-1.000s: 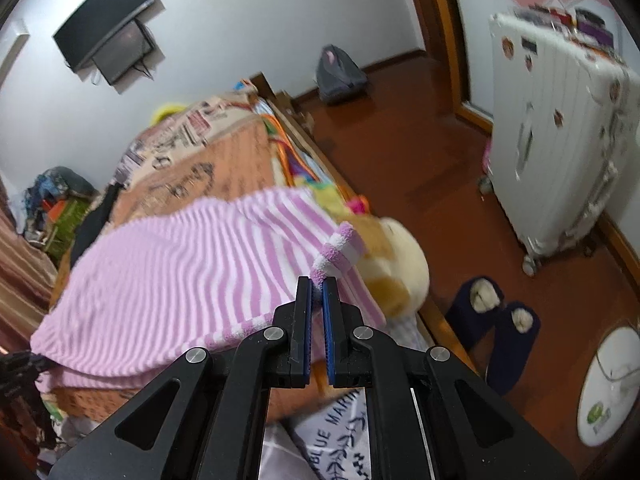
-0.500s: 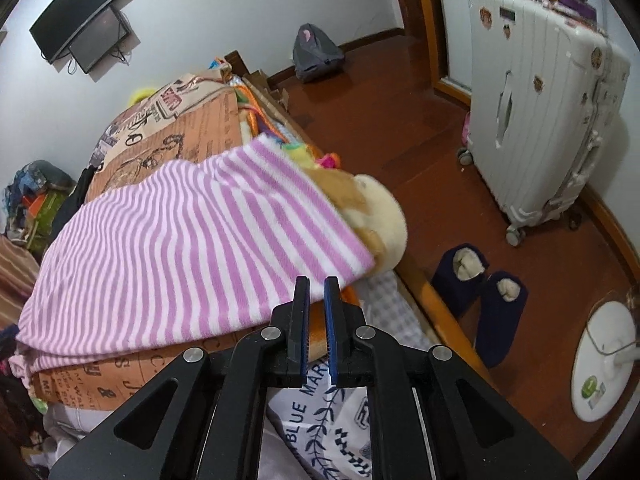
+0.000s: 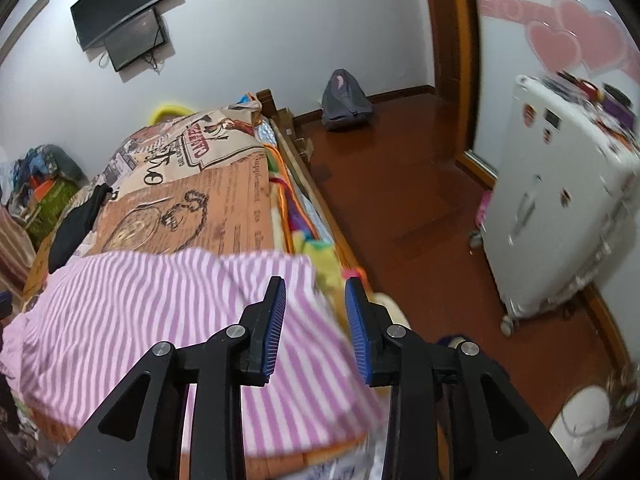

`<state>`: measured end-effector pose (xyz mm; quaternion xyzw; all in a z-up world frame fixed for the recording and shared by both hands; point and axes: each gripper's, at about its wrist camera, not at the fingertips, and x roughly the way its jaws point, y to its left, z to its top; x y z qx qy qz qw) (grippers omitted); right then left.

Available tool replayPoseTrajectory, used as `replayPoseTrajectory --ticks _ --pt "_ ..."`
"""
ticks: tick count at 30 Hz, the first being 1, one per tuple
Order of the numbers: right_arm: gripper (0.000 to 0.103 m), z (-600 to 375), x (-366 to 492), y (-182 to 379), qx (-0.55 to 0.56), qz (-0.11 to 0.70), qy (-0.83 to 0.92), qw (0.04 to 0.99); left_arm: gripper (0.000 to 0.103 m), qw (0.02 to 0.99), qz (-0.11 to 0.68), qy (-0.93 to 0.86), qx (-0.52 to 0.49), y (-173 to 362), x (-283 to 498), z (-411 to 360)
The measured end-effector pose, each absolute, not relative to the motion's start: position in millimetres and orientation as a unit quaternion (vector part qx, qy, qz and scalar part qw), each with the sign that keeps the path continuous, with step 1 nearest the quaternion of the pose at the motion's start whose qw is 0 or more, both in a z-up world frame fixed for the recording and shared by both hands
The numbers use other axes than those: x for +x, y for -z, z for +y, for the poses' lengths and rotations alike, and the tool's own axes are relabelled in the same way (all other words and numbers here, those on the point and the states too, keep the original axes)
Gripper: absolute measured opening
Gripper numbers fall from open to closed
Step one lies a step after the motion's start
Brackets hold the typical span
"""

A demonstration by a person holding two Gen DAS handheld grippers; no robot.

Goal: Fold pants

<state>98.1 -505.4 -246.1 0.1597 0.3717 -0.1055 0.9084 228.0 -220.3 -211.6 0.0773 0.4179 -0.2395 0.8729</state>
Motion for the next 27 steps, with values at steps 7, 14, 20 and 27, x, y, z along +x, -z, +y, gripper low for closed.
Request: replayPoseTrajectory --ticks 7,14,20,27 --pt "0.028 -519 166 294 0.165 0.445 0.066 0.878 0.051 0.850 0.479 0.209 0.063 264 276 -217" --pt "0.028 -523 193 338 0.192 0.506 0.020 0.841 0.058 0.851 0.481 0.198 0.069 285 283 -216" --pt "0.028 -532 185 343 0.234 0.499 -0.001 0.835 0.062 0.856 0.473 0.193 0.073 287 282 -218" --pt "0.041 -537 168 332 0.263 0.488 -0.008 0.832 0.062 0.859 0.470 0.190 0.073 287 280 -219"
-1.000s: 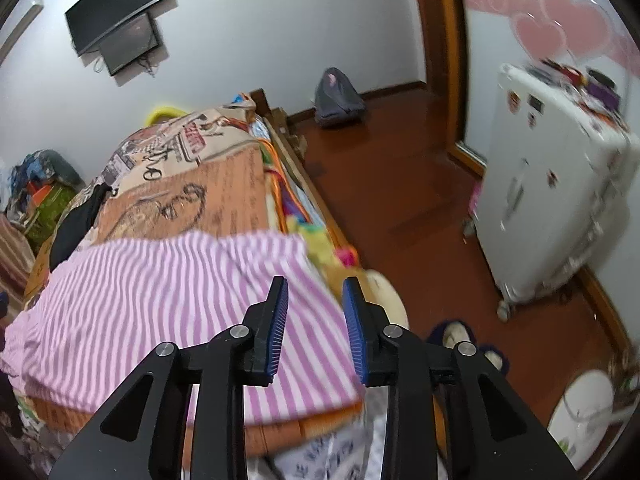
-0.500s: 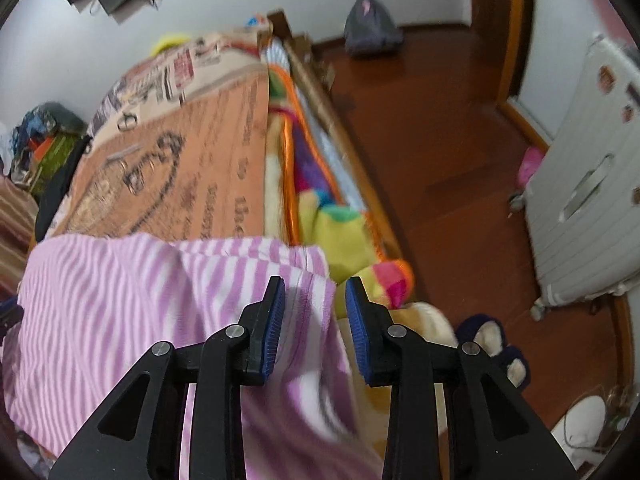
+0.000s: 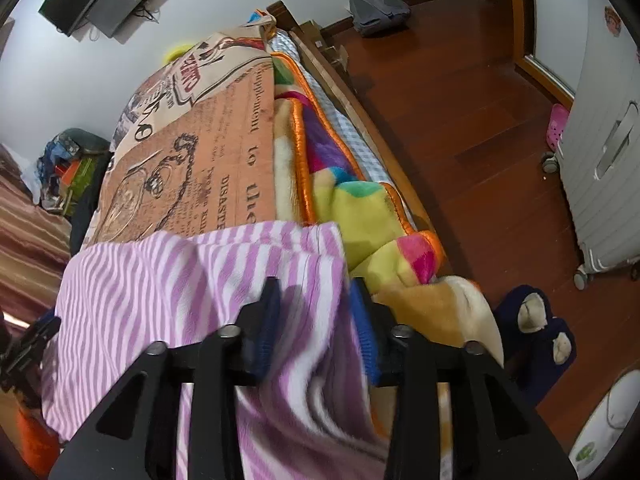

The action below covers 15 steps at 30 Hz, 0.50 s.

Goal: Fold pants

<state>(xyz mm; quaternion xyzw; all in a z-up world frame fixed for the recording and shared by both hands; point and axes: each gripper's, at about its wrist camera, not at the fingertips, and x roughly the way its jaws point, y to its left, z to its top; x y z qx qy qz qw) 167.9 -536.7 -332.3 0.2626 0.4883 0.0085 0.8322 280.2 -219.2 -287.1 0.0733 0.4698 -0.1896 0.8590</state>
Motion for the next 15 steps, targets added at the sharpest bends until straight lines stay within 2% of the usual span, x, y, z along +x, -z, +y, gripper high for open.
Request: replayPoseTrajectory --ticks 3,7,9,11,15 --pt "0.042 -529 168 335 0.245 0.488 -0.004 0.838 0.063 0.861 0.467 0.186 0.077 287 279 -221" --pt "0.042 -533 179 345 0.273 0.487 -0.019 0.829 0.063 0.862 0.465 0.183 0.079 287 278 -222" --pt "0.033 -531 182 347 0.276 0.483 -0.026 0.830 0.063 0.863 0.465 0.182 0.078 287 277 -222" --pt "0.018 -528 184 345 0.266 0.478 -0.025 0.837 0.063 0.863 0.465 0.182 0.079 287 277 -222" --pt "0.013 -522 182 328 0.223 0.456 -0.002 0.861 0.063 0.863 0.465 0.180 0.082 287 277 -222"
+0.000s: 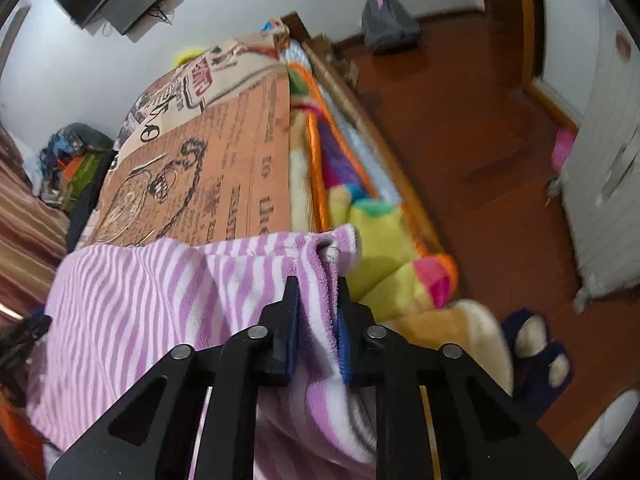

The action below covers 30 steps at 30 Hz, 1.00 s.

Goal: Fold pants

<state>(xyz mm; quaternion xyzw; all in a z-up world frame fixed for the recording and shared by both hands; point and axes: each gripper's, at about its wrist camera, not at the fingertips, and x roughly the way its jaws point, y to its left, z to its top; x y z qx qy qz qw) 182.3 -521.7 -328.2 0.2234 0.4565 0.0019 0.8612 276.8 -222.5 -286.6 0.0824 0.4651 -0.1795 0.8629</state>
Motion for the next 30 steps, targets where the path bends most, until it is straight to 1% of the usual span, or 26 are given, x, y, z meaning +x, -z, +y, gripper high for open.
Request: replayPoseTrajectory --ticks 6,10,15,18,25,28,30 --pt "0.012 -516 191 301 0.154 0.419 0.039 0.894 0.062 0.863 0.465 0.177 0.087 284 275 -225" --pt "0.012 -521 213 298 0.146 0.413 0.046 0.898 0.062 0.865 0.458 0.179 0.100 283 273 -230" --pt "0.012 -521 243 317 0.133 0.437 0.059 0.888 0.063 0.866 0.457 0.181 0.091 286 275 -228" --pt "0.012 -514 255 330 0.097 0.450 0.084 0.884 0.063 0.866 0.458 0.184 0.086 287 276 -226" --pt "0.011 -517 261 327 0.090 0.460 0.088 0.879 0.063 0.865 0.459 0.186 0.082 287 276 -225" --pt "0.017 -520 253 312 0.102 0.462 0.089 0.877 0.063 0.865 0.459 0.184 0.083 281 275 -223" --pt "0.021 -522 239 293 0.116 0.445 0.082 0.884 0.063 0.868 0.453 0.186 0.079 273 271 -220"
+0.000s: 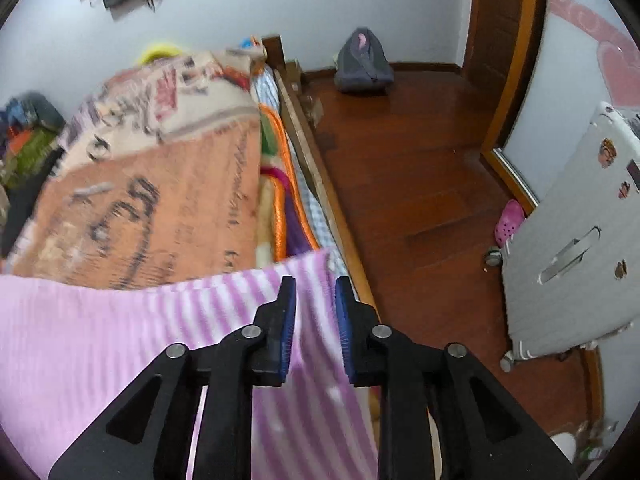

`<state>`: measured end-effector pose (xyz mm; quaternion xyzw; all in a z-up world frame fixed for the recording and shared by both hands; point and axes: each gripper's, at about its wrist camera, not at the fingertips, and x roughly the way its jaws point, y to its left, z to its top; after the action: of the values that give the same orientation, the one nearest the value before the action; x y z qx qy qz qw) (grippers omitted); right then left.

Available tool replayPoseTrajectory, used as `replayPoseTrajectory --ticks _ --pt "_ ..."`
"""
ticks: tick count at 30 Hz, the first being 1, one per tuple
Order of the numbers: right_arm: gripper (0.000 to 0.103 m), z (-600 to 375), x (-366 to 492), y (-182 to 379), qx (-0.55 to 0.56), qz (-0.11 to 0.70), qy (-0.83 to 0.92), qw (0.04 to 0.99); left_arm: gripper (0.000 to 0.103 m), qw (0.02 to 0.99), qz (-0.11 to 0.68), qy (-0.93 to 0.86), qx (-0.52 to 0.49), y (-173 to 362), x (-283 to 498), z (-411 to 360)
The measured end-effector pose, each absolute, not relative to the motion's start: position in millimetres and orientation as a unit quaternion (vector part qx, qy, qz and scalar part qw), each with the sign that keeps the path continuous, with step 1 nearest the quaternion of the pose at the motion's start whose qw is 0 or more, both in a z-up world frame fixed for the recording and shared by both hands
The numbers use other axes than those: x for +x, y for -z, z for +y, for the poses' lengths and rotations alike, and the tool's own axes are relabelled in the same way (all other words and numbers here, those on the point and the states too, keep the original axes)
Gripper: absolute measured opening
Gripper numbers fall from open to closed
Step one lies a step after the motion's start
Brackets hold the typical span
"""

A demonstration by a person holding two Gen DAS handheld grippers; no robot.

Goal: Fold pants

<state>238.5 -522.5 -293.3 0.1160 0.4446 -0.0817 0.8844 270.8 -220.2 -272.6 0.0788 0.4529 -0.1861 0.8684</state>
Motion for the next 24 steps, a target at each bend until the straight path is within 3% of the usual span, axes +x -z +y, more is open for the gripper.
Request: replayPoseTrajectory --ticks 9,13,24 --pt "0.029 -473 165 222 0.073 0.396 0.028 0.915 0.063 0.896 0.408 0.167 0.050 212 232 -163" --pt "0.038 -435 142 205 0.064 0.371 -0.007 0.926 0.063 0.907 0.399 0.129 0.041 198 207 -115" --pt "0.040 -346 122 221 0.040 0.369 -0.044 0.927 0.063 0.908 0.415 -0.038 -0.040 220 155 76"
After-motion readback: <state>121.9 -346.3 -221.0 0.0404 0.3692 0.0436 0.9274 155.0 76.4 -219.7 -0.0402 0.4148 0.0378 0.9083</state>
